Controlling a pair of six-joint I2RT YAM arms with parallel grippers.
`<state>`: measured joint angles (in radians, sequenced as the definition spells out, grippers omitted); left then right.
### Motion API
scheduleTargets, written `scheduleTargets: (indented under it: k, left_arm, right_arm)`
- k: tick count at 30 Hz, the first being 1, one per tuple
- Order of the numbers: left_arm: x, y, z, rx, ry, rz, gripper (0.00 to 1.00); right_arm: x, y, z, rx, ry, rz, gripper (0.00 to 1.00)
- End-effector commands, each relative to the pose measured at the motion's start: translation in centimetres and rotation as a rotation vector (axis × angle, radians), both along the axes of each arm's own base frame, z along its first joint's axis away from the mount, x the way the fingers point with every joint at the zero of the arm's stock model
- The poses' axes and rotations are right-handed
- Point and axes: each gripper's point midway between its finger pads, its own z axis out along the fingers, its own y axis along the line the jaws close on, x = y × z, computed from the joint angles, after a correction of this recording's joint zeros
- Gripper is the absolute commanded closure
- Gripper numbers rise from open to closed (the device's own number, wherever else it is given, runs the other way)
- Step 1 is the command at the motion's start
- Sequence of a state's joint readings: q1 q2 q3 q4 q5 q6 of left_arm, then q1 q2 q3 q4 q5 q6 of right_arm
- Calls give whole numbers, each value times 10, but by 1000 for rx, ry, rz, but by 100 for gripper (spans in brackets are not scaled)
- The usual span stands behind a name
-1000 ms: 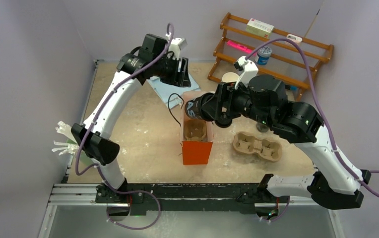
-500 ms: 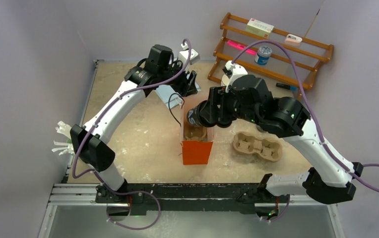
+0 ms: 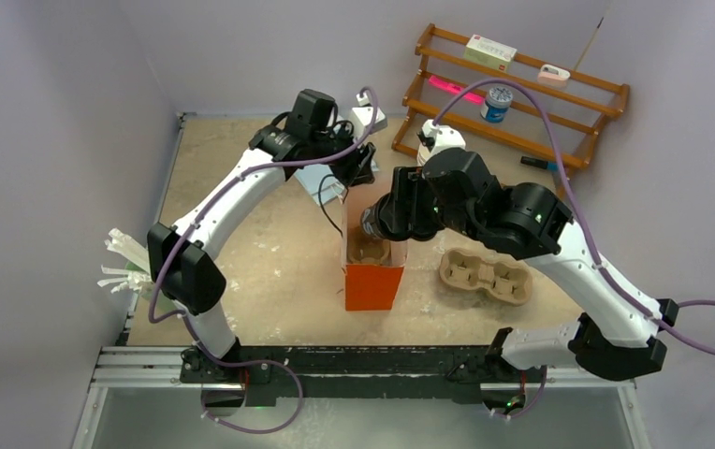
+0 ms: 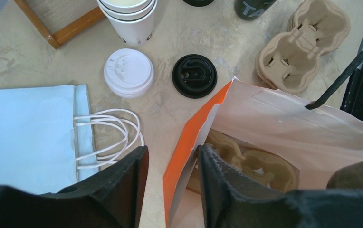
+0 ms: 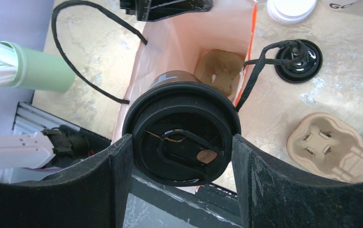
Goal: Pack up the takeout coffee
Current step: Place the coffee cup on the cup tray.
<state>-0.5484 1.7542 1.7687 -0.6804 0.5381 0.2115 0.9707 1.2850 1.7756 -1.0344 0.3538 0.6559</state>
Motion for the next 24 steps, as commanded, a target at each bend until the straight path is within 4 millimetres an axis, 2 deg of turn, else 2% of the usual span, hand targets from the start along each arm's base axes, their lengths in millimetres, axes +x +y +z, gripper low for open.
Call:
scheduleTargets:
  k: [1, 5, 8, 15, 24]
  left_arm:
    - [4, -1, -1, 29, -51, -20, 63]
    - [15, 8, 5, 52, -93, 57, 87]
    - [12, 11, 18, 41, -127, 77, 100]
    - [-6, 11, 37, 40, -176, 125, 100]
    - [-36, 9, 67, -22, -230, 113, 100]
  right_arm:
    - [5, -8, -4, -28, -19, -52, 88]
    - [5, -4, -5, -37, -16, -26, 87]
    - [5, 1, -8, -49, -4, -9, 87]
    - [-3, 21, -1, -98, -73, 63, 85]
    - [-2, 12, -23, -200, -172, 117, 84]
